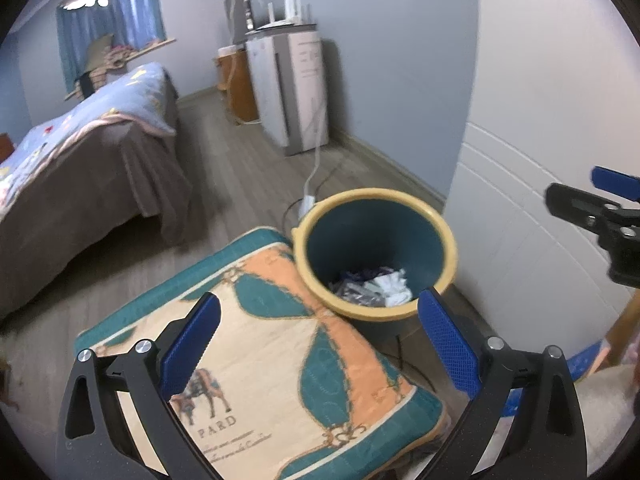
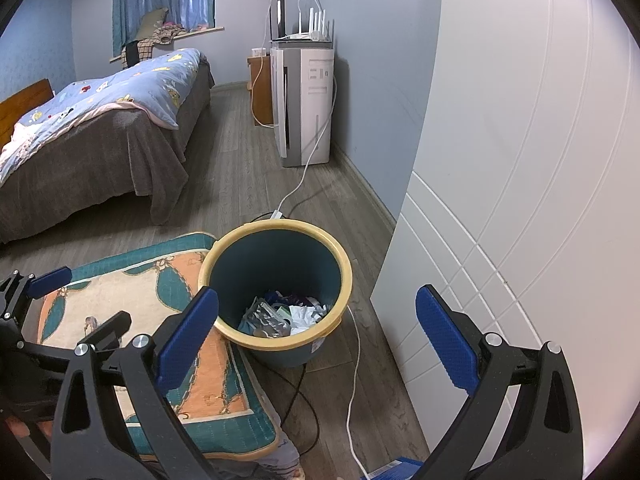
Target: Collect trash
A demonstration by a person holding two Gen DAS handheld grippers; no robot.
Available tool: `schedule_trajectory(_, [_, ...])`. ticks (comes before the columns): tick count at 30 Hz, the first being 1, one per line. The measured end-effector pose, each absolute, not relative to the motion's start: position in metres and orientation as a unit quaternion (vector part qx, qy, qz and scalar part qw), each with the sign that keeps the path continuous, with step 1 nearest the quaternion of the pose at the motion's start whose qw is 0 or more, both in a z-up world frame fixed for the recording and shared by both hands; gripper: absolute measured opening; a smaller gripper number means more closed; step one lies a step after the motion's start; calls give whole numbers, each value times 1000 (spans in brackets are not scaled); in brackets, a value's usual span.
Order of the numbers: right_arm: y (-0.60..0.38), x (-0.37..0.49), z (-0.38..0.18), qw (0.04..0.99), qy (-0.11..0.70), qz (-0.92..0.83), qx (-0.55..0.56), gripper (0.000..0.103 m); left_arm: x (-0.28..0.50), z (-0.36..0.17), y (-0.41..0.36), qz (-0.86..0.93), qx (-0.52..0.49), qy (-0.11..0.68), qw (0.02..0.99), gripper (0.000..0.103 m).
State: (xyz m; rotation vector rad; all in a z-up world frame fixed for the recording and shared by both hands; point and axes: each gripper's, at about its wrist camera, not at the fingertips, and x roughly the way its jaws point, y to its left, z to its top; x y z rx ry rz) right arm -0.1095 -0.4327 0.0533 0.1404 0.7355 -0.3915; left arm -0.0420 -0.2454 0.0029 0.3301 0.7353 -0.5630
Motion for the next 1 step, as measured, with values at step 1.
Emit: schedule_trajectory(1, [-432, -108, 53, 911, 360, -190, 71, 97, -41, 3, -242, -265, 156, 356, 882, 98])
